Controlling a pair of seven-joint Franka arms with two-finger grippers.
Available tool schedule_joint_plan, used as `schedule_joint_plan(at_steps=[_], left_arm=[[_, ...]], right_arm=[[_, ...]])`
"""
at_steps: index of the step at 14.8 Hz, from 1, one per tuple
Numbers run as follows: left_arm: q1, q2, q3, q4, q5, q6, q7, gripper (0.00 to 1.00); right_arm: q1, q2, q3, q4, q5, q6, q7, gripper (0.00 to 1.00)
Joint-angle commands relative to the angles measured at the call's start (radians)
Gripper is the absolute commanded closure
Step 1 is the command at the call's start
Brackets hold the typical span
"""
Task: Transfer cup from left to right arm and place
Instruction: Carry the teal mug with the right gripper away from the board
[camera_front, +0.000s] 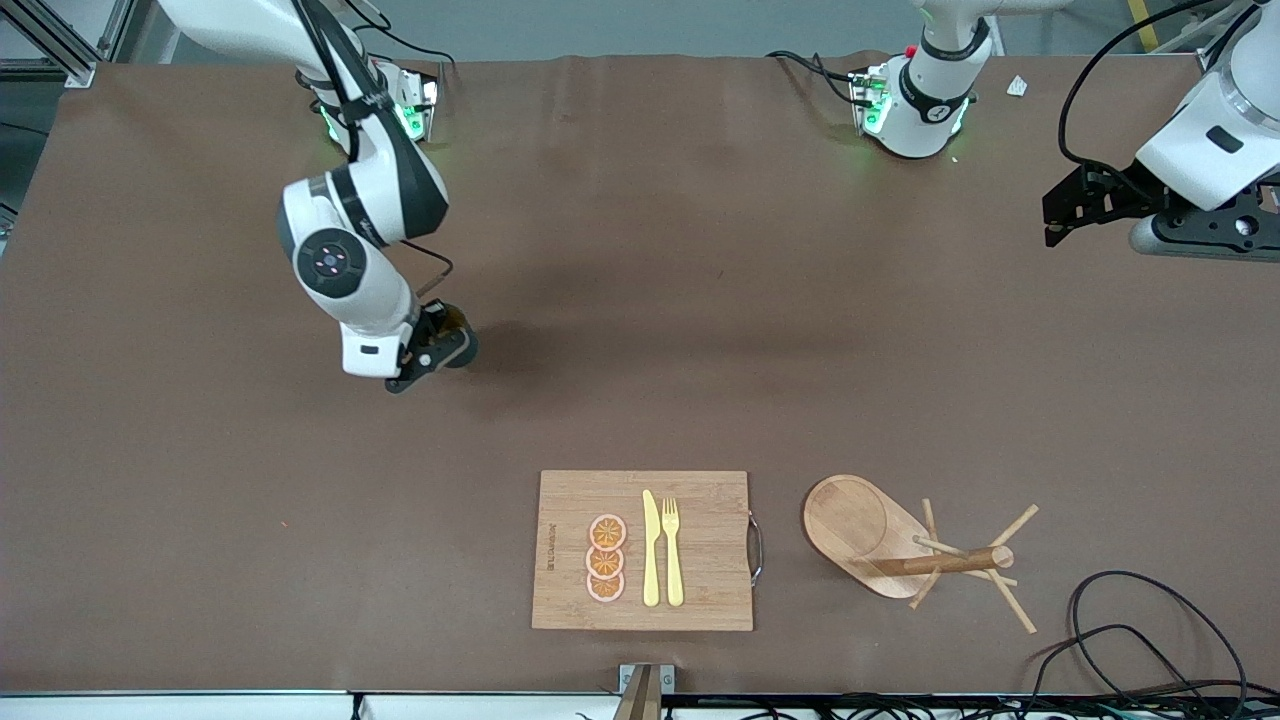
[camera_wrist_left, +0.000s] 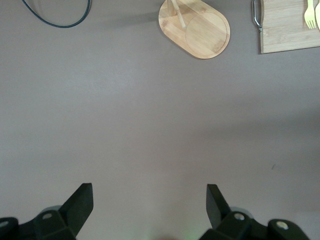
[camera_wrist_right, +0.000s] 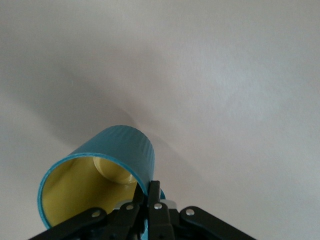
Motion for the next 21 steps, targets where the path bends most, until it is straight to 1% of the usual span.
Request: schedule_joint_plan(at_steps=[1, 3, 6, 7, 8, 9, 11, 13, 15, 17, 18, 20, 21], left_arm=[[0.003, -0.015, 0.001, -0.003, -0.012, 0.000, 0.017, 0.00], [0.001, -0.017, -0.001, -0.003, -0.013, 0.000, 0.017, 0.00], [0.001, -0.017, -0.001, -0.003, -0.013, 0.000, 0.018, 0.00], [0.001, -0.017, -0.001, -0.003, -0.018, 0.000, 0.018, 0.00], [0.001, -0.015, -0.001, -0.003, -0.018, 0.000, 0.018, 0.00], [0.001, -0.015, -0.001, -0.003, -0.015, 0.000, 0.018, 0.00], [0.000, -0.015, -0.001, -0.003, -0.015, 0.000, 0.018, 0.00], [-0.005, -0.015, -0.001, -0.002, -0.012, 0.001, 0.017, 0.00], [-0.006, -0.015, -0.001, -0.002, -0.010, 0.001, 0.018, 0.00], [-0.006, -0.015, -0.007, -0.002, -0.013, 0.001, 0.017, 0.00], [-0.003, -0.015, -0.014, -0.002, -0.015, 0.001, 0.014, 0.00], [-0.005, -0.015, -0.014, 0.000, -0.012, 0.001, 0.017, 0.00], [-0.005, -0.014, -0.014, 0.000, -0.012, 0.001, 0.017, 0.00]], right_arm=[[-0.110, -0.136, 0.015, -0.115, -0.006, -0.008, -0.164, 1.00], [-0.221, -0.155, 0.017, -0.135, -0.006, 0.000, -0.342, 1.00], [-0.347, -0.185, 0.015, -0.185, -0.024, 0.013, -0.433, 1.00], [-0.400, -0.186, 0.015, -0.211, -0.032, 0.051, -0.474, 1.00], [-0.449, -0.184, 0.015, -0.247, -0.032, 0.123, -0.523, 1.00], [-0.470, -0.181, 0.015, -0.277, -0.033, 0.179, -0.536, 1.00], [-0.491, -0.179, 0.015, -0.305, -0.032, 0.252, -0.530, 1.00], [-0.517, -0.157, 0.015, -0.305, -0.032, 0.317, -0.519, 1.00], [-0.516, -0.143, 0.015, -0.301, -0.032, 0.354, -0.493, 1.00], [-0.513, -0.094, 0.014, -0.296, -0.035, 0.424, -0.490, 1.00], [-0.516, -0.071, 0.012, -0.295, -0.035, 0.449, -0.489, 1.00], [-0.534, -0.046, 0.012, -0.282, -0.041, 0.454, -0.490, 1.00], [-0.545, -0.037, 0.014, -0.272, -0.059, 0.454, -0.490, 1.00]])
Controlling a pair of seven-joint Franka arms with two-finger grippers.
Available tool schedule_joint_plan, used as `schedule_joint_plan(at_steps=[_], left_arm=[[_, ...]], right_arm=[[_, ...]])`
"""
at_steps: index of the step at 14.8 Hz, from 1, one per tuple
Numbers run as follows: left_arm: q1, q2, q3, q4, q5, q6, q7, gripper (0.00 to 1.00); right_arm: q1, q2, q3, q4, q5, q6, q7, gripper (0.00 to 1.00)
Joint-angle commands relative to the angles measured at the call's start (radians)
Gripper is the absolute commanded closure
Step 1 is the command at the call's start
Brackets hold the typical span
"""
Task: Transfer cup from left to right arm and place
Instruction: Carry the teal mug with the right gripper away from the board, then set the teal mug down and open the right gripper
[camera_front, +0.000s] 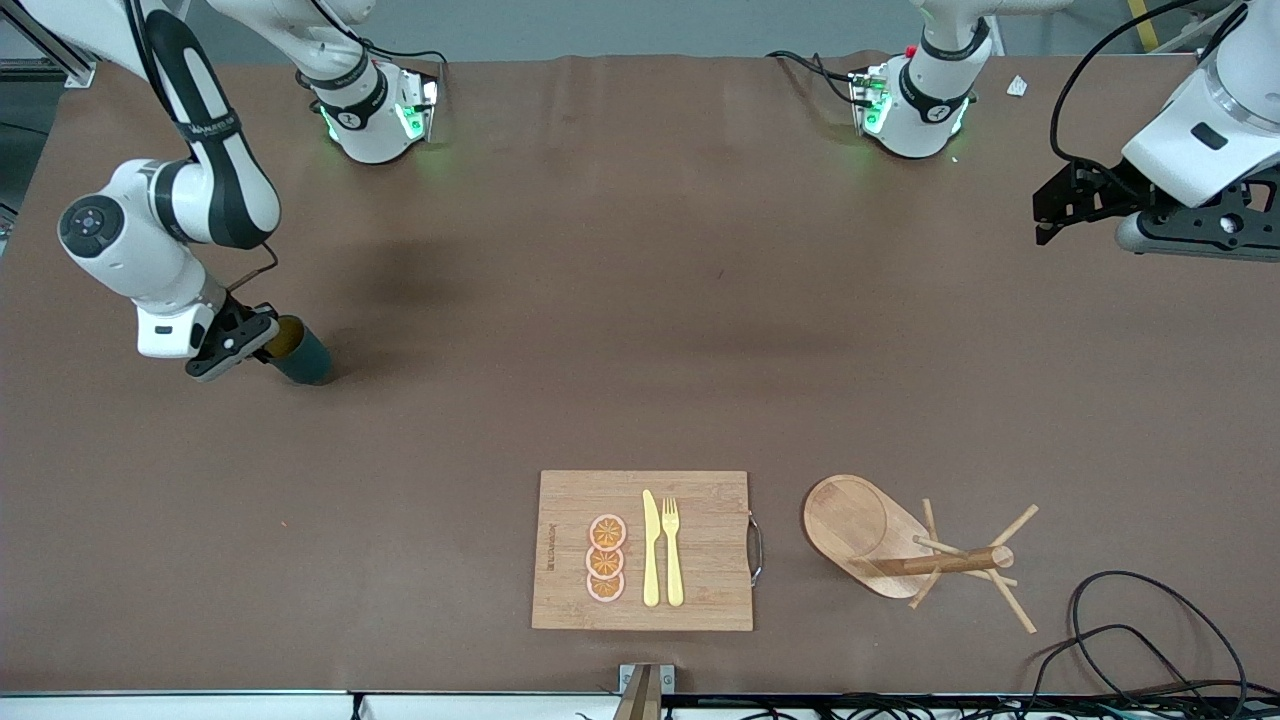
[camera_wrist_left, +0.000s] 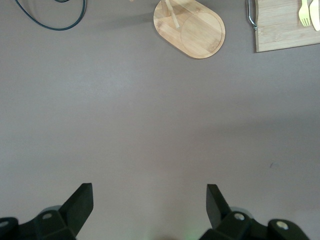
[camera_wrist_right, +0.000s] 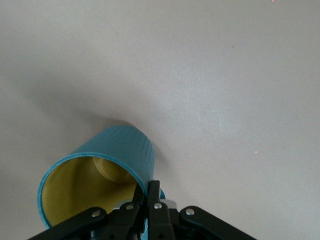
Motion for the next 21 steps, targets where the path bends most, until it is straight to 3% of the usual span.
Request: schedule_joint_plan(at_steps=[1, 5, 6, 8, 10, 12, 16, 19, 21], left_arm=[[0.004, -0.012, -0.003, 0.004, -0.012, 0.001, 0.016, 0.00], [0.007, -0.006, -0.003, 0.010, -0.015, 0.001, 0.018, 0.00], [0.009, -0.006, -0.003, 0.010, -0.015, -0.001, 0.018, 0.00], [0.010, -0.006, -0.003, 0.011, -0.015, -0.001, 0.018, 0.00], [0.012, -0.006, -0.003, 0.010, -0.016, 0.001, 0.018, 0.00], [0.009, -0.006, -0.003, 0.010, -0.016, -0.001, 0.013, 0.00], [0.006, -0.006, -0.003, 0.011, -0.010, -0.001, 0.012, 0.00], [0.009, -0.006, -0.003, 0.010, -0.010, -0.001, 0.015, 0.00], [0.009, -0.006, -0.003, 0.011, -0.009, -0.001, 0.015, 0.00]], right_arm=[[-0.048, 0.025, 0.019, 0.016, -0.050, 0.012, 0.013, 1.00], [-0.048, 0.025, 0.019, 0.018, -0.055, 0.001, 0.013, 1.00], [-0.048, 0.025, 0.020, 0.025, -0.055, -0.003, 0.016, 0.92], [-0.055, 0.046, 0.020, 0.047, -0.054, -0.005, 0.019, 0.32], [-0.071, 0.057, 0.020, 0.062, -0.054, -0.010, 0.003, 0.00], [-0.076, 0.056, 0.020, 0.106, -0.046, -0.080, 0.016, 0.00], [-0.072, 0.080, 0.022, 0.382, -0.044, -0.443, 0.078, 0.00], [-0.073, 0.060, 0.027, 0.438, -0.034, -0.533, 0.241, 0.00], [-0.073, -0.005, 0.020, 0.476, 0.088, -0.635, 0.346, 0.00]])
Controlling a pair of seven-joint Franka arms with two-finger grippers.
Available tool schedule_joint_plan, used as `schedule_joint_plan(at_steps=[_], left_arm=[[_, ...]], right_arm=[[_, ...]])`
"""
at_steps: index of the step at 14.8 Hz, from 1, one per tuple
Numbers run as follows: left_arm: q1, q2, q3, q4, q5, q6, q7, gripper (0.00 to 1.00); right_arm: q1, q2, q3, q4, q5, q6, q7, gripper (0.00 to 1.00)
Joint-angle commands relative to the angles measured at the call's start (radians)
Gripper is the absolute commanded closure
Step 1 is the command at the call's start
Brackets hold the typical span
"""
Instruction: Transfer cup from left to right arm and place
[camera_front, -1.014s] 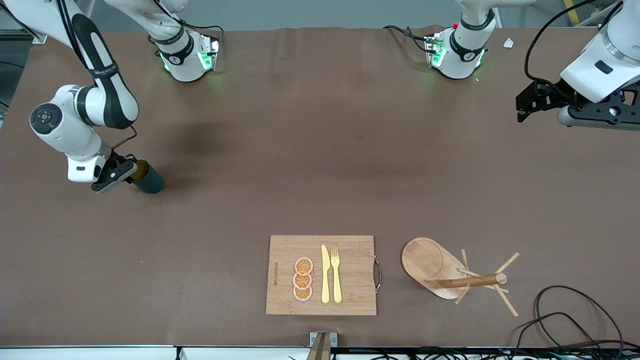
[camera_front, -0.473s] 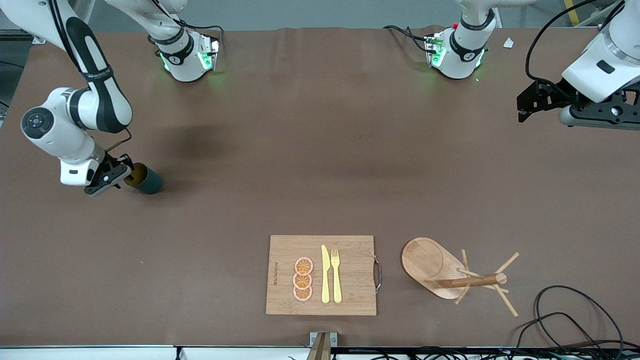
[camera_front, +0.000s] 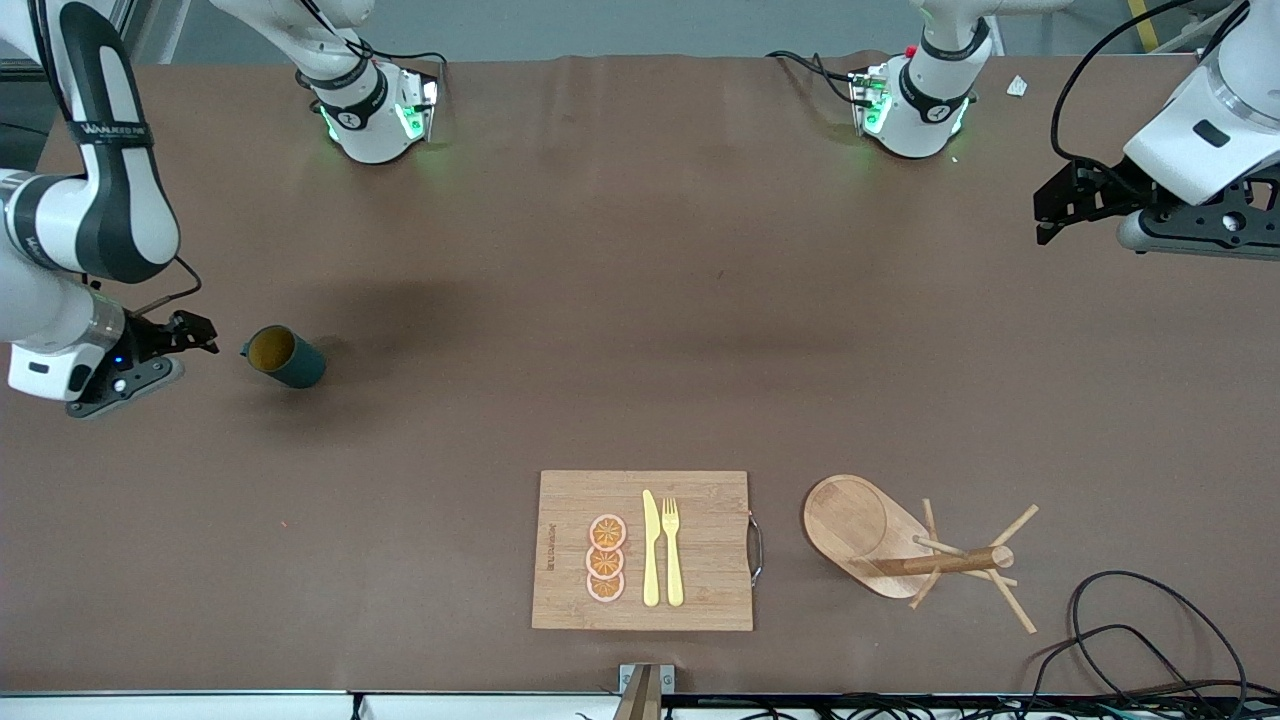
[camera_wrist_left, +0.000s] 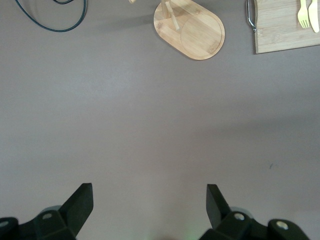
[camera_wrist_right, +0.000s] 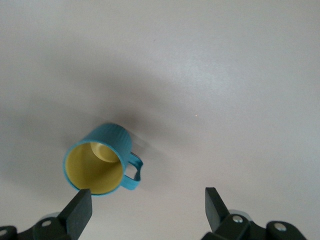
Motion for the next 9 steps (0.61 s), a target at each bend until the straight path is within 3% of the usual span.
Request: schedule_joint_plan(at_steps=[1, 5, 9], left_arm=[[0.007, -0.006, -0.003, 0.007, -0.008, -0.002, 0.015, 0.00], [0.008, -0.006, -0.003, 0.013, -0.004, -0.002, 0.018, 0.00], [0.013, -0.006, -0.003, 0.019, -0.004, -0.011, 0.021, 0.00]], right_arm=[[-0.015, -0.075, 0.013, 0.068, 0.122, -0.168, 0.194, 0.00], [-0.007, -0.172, 0.020, 0.186, 0.129, -0.353, 0.310, 0.00], [0.029, -0.187, 0.022, 0.313, 0.118, -0.486, 0.363, 0.00]])
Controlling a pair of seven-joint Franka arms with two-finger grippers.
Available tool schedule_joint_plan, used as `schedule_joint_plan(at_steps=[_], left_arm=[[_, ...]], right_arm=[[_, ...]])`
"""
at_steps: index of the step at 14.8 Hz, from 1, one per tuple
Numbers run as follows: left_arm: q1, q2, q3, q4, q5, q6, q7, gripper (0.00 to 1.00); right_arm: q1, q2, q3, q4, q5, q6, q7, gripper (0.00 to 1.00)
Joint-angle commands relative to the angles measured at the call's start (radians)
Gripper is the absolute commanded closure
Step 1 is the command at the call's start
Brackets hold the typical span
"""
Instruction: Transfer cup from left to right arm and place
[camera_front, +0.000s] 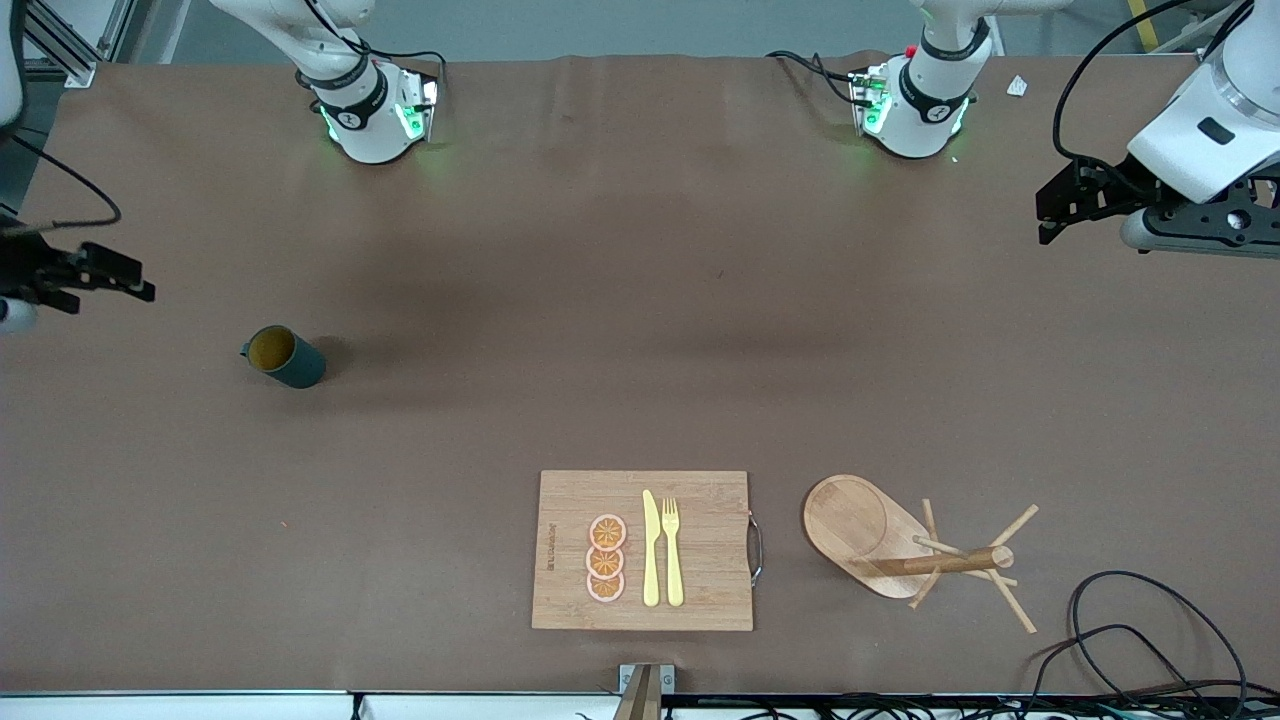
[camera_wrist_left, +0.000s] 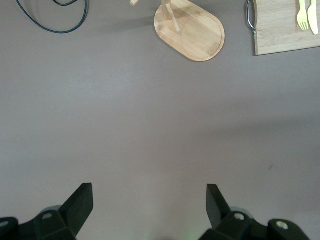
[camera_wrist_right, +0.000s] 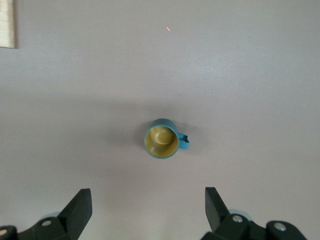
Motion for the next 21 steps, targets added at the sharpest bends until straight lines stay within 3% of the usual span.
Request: schedule_joint_plan(at_steps=[1, 6, 9, 21], left_arm=[[0.011, -0.006, -0.002, 0.012, -0.004, -0.017, 0.021, 0.00], [0.014, 0.000, -0.002, 0.014, -0.002, -0.018, 0.024, 0.00], [0.008, 0.000, -0.002, 0.012, -0.002, -0.018, 0.026, 0.00], [0.005, 0.000, -0.003, 0.014, -0.021, -0.064, 0.019, 0.00]], right_arm=[[0.040, 0.005, 0.004, 0.092, 0.000, -0.076, 0.076, 0.00], [0.132, 0.008, 0.018, 0.256, -0.085, -0.120, 0.131, 0.00], [0.166, 0.013, 0.018, 0.287, -0.091, -0.120, 0.177, 0.00], [0.134, 0.016, 0.010, 0.243, -0.088, -0.163, 0.213, 0.00]])
